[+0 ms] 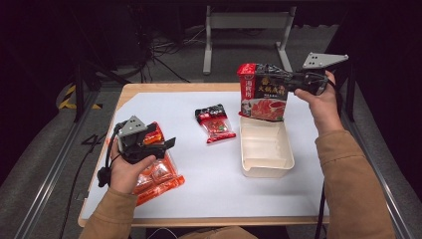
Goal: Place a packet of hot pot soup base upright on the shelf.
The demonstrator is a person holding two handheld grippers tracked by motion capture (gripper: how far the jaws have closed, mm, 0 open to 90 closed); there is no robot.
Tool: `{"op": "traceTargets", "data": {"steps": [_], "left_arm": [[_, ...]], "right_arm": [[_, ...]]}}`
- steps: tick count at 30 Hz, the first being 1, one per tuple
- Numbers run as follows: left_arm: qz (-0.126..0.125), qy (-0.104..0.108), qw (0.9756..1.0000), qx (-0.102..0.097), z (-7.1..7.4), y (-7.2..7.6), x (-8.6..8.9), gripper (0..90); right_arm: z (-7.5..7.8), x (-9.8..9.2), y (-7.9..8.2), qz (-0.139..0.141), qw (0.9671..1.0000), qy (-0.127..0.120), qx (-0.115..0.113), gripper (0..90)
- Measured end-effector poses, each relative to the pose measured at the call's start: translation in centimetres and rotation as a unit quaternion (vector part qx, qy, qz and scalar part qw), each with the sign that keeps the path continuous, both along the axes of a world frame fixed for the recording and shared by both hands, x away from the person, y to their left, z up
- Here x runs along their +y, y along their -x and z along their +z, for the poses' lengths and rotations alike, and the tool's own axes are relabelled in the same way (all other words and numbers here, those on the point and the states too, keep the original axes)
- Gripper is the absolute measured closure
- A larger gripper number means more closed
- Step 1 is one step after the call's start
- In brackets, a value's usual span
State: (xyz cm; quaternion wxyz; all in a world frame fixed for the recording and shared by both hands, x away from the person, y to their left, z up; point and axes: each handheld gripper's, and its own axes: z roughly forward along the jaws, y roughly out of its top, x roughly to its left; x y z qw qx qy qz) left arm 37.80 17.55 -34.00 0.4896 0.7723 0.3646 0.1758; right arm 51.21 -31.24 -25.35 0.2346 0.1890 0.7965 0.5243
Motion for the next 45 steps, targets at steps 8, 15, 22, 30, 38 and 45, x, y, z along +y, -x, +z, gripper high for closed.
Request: {"op": "traceTargets", "data": {"steps": [8,15,22,30,38,45], "left_arm": [[0.003,-0.001,1.0,-0.002,-0.1,-0.1,0.1,17.0],[0.014,0.001,0.9999,0.004,-0.2,-0.2,0.4,16.9],[0.015,-0.001,0.9999,0.006,-0.3,-0.2,0.5,16.8],[0.017,-0.001,0.9998,0.007,-0.3,-0.3,0.7,16.7],[0.02,0.002,0.9998,0.009,-0.5,-0.4,0.9,16.5],[0.016,-0.001,0.9997,0.02,-0.7,-0.6,0.9,16.6]], "right_arm": [[-1.3,0.1,-0.1,0.003,0.9999,0.009,0.007,78.3],[-2.5,0.3,-0.4,0.004,0.9999,0.01,0.013,78.0],[-3.3,0.3,-0.4,0.002,0.9998,0.012,0.018,77.5],[-4.8,0.3,-0.5,0.002,0.9993,0.014,0.034,76.5],[-5.8,-0.3,-0.2,-0.006,0.9988,0.007,0.048,75.0],[-6.6,-1.0,0.2,-0.02,0.9978,0.002,0.063,75.2]]}}
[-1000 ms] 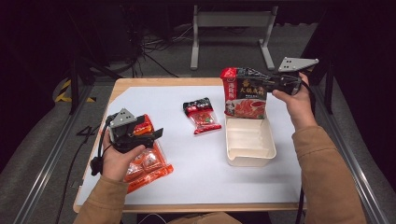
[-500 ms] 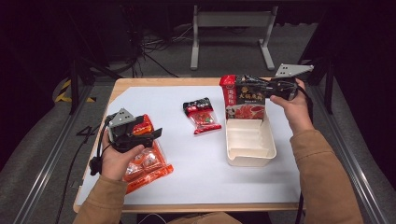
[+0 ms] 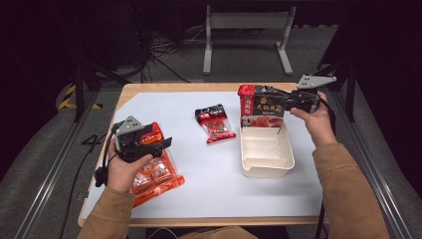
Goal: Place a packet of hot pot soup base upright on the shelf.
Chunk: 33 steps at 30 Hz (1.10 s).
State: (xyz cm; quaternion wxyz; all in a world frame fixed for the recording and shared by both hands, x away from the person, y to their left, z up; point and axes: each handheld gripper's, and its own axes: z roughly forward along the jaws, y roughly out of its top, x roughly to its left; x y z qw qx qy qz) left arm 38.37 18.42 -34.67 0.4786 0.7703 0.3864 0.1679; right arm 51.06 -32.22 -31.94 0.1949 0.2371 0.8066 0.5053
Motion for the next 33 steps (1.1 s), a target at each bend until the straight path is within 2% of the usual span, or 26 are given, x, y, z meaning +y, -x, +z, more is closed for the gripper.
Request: {"op": "traceTargets", "data": {"steps": [16,19,21,25,30,33], "left_arm": [[0.004,-0.008,0.9999,0.005,-0.2,-0.1,0.3,19.3],[0.007,-0.004,0.9999,0.006,-0.3,-0.1,0.5,19.6],[0.01,-0.003,0.9999,0.008,-0.3,-0.1,0.6,19.6],[0.008,-0.005,0.9999,0.007,-0.3,-0.2,0.7,19.5],[0.009,-0.006,0.9999,0.0,-0.1,0.0,1.1,19.3],[0.008,0.001,1.0,-0.002,0.0,0.1,1.5,24.2]], "right_arm": [[-0.4,-0.4,0.4,-0.022,0.9996,0.016,0.011,76.5],[-0.4,-0.4,0.6,-0.028,0.9994,0.012,0.017,72.0],[-0.3,-0.3,0.7,-0.037,0.9991,0.002,0.023,61.1],[0.0,-0.1,1.0,-0.037,0.9986,-0.011,0.036,50.1],[0.5,-0.3,1.6,-0.047,0.9983,-0.019,0.028,45.0],[1.1,-0.7,2.1,-0.05,0.9978,-0.038,0.021,42.2]]}}
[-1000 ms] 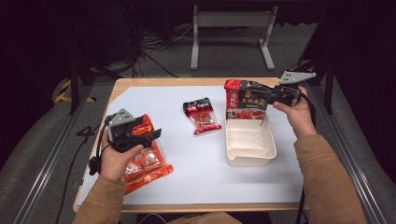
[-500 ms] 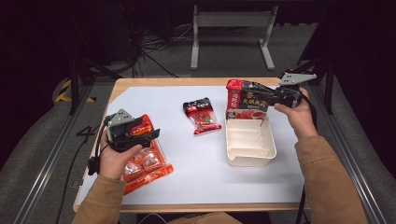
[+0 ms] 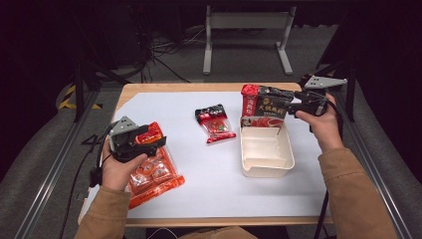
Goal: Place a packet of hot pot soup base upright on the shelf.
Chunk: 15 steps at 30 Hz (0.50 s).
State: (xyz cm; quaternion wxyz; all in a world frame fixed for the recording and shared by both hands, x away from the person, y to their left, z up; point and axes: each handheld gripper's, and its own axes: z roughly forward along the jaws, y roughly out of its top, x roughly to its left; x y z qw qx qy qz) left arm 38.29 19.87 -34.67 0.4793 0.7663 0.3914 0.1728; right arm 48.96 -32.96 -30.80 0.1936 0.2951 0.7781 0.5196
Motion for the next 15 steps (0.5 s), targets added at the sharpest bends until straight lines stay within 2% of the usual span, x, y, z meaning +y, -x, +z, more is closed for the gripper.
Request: {"op": "traceTargets", "data": {"steps": [5,11,15], "left_arm": [[-0.004,0.002,0.9999,-0.011,0.2,0.1,0.3,26.2],[0.01,0.005,0.9999,-0.012,0.4,0.0,1.2,24.4],[0.018,0.009,0.9997,-0.014,0.4,0.1,1.9,24.4]], "right_arm": [[0.8,-0.9,0.8,-0.005,0.9997,-0.014,-0.019,40.3],[1.7,-2.0,2.0,-0.031,0.9984,-0.017,-0.045,39.8],[2.4,-2.2,3.3,-0.037,0.9971,-0.023,-0.062,39.3]]}}
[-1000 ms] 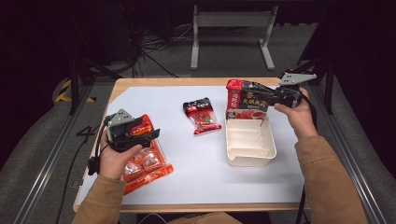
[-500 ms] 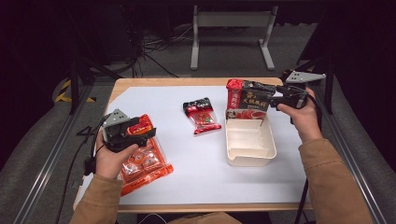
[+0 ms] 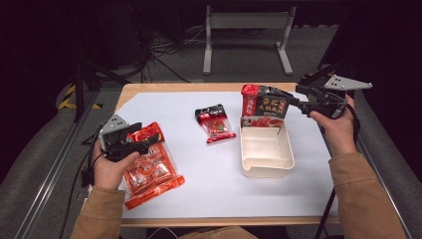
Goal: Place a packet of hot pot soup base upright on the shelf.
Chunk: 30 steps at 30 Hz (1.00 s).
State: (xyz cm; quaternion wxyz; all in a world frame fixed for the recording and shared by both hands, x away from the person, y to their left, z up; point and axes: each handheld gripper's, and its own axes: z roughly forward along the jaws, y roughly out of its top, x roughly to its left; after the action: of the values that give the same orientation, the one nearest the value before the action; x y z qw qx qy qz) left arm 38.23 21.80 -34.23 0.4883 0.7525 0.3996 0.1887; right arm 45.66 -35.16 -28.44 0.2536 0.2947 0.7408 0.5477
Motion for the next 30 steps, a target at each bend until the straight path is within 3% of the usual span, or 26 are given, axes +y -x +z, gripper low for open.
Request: {"op": "traceTargets", "data": {"steps": [4,9,12,20,25,27,30], "left_arm": [[0.01,0.004,0.9999,-0.002,0.0,0.0,0.8,24.8],[0.034,-0.001,0.9994,-0.005,0.3,0.2,2.1,25.9],[0.048,-0.001,0.9988,-0.011,0.4,0.2,3.0,27.5],[0.057,-0.003,0.9981,-0.024,0.2,0.0,4.7,35.0],[0.061,-0.007,0.9976,-0.032,0.0,-0.1,5.3,35.1],[0.077,-0.016,0.9961,-0.041,-0.2,-0.2,5.6,35.7],[0.082,-0.008,0.9956,-0.045,-0.5,-0.3,5.9,37.2]], "right_arm": [[0.8,0.4,1.4,-0.001,0.9999,-0.006,-0.013,39.0],[1.3,1.7,2.8,0.023,0.9997,-0.011,0.0,39.3],[1.3,2.8,3.5,0.012,0.9999,0.006,0.006,39.8],[0.5,4.7,5.0,0.06,0.9978,-0.003,0.027,43.4],[-0.4,5.5,5.6,0.072,0.9967,0.004,0.036,41.3],[-0.8,5.7,5.8,0.078,0.9961,0.0,0.041,40.9],[-1.2,6.0,5.7,0.079,0.9958,0.006,0.047,39.8]]}}
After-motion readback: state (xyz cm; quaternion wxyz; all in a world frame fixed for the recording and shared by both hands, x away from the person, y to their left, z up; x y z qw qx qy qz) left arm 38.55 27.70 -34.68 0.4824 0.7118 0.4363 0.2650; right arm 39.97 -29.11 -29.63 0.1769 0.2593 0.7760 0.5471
